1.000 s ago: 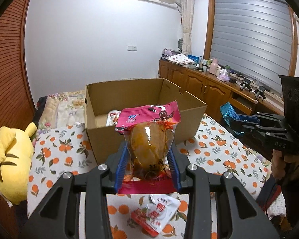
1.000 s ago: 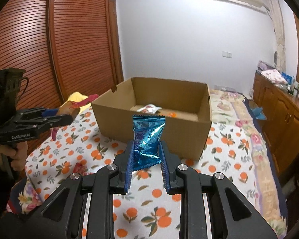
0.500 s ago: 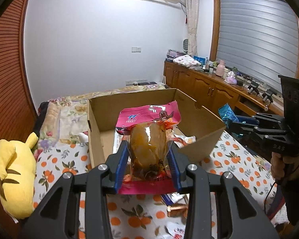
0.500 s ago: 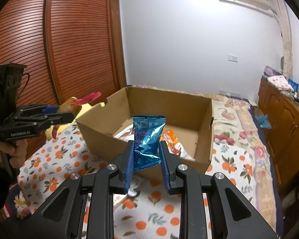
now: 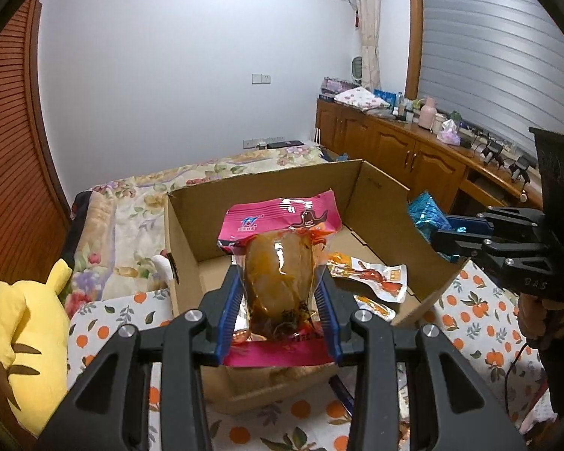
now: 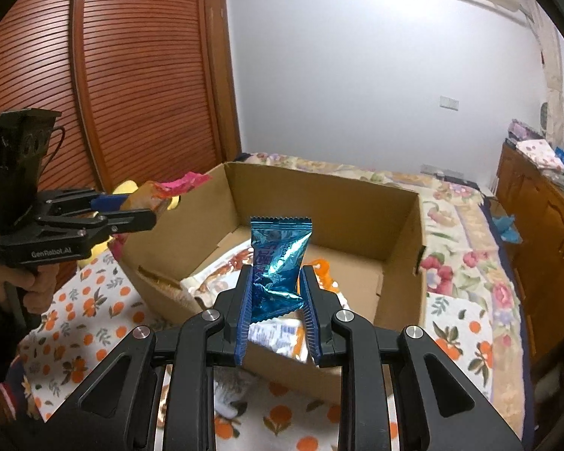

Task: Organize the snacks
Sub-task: 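Lift both held snacks and carry them over the cardboard box, then open both tools to drop the egg and blue candy into the box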

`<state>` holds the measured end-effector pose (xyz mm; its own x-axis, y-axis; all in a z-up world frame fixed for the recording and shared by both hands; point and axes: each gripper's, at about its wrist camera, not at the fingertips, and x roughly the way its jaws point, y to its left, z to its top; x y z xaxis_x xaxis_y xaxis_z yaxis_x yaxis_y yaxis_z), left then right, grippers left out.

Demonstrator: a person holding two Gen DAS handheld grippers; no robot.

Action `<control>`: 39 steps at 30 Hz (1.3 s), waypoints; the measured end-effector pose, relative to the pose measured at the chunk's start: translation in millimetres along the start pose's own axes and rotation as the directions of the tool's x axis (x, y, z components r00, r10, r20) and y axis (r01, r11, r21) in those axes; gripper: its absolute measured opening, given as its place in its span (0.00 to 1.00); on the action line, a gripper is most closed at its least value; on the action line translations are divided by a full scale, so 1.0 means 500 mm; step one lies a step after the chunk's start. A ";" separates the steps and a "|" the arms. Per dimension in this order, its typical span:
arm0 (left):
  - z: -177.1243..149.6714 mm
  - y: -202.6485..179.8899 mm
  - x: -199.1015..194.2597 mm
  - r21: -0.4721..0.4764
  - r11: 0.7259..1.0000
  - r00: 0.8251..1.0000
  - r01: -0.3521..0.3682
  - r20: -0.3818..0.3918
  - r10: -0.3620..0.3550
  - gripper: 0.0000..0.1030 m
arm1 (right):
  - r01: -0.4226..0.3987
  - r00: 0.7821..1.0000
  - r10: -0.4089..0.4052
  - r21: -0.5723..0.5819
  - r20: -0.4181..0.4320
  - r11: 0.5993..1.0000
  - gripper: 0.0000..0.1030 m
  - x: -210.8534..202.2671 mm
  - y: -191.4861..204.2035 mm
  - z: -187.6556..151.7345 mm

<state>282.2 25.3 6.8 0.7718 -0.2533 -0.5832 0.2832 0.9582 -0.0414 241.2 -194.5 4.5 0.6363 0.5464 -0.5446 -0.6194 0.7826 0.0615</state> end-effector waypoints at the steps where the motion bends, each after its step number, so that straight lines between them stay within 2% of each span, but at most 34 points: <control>1: 0.002 0.000 0.003 0.004 1.000 1.000 -0.003 -0.003 0.003 0.36 | -0.002 1.000 0.002 0.000 -0.002 1.000 0.22 0.006 0.000 0.003; 10: 0.028 -0.015 0.036 0.038 0.999 0.999 -0.006 -0.048 0.008 0.36 | -0.029 0.999 0.029 -0.003 -0.045 1.000 0.22 0.075 -0.007 0.022; 27: 0.048 -0.039 0.104 0.045 0.999 0.986 0.008 -0.168 -0.001 0.39 | -0.088 0.988 0.087 -0.003 -0.128 0.996 0.23 0.138 -0.009 0.028; 37: 0.054 -0.035 0.114 0.041 0.999 0.983 -0.009 -0.182 0.016 0.42 | -0.100 0.981 0.096 -0.020 -0.167 0.995 0.23 0.160 0.003 0.030; 38: 0.056 -0.033 0.112 0.039 0.999 0.984 -0.012 -0.176 0.018 0.44 | -0.101 0.980 0.097 -0.018 -0.172 0.995 0.23 0.164 0.003 0.030; 39: 0.057 -0.031 0.110 0.035 0.999 0.985 -0.016 -0.169 0.022 0.50 | -0.102 0.980 0.097 -0.017 -0.175 0.995 0.23 0.167 0.005 0.031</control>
<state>336.6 -7.3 -1.4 0.6704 -0.2064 -0.7127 0.2910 0.9567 -0.0033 299.8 -142.3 -28.0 0.4825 0.5591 -0.6742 -0.6888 0.7177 0.1022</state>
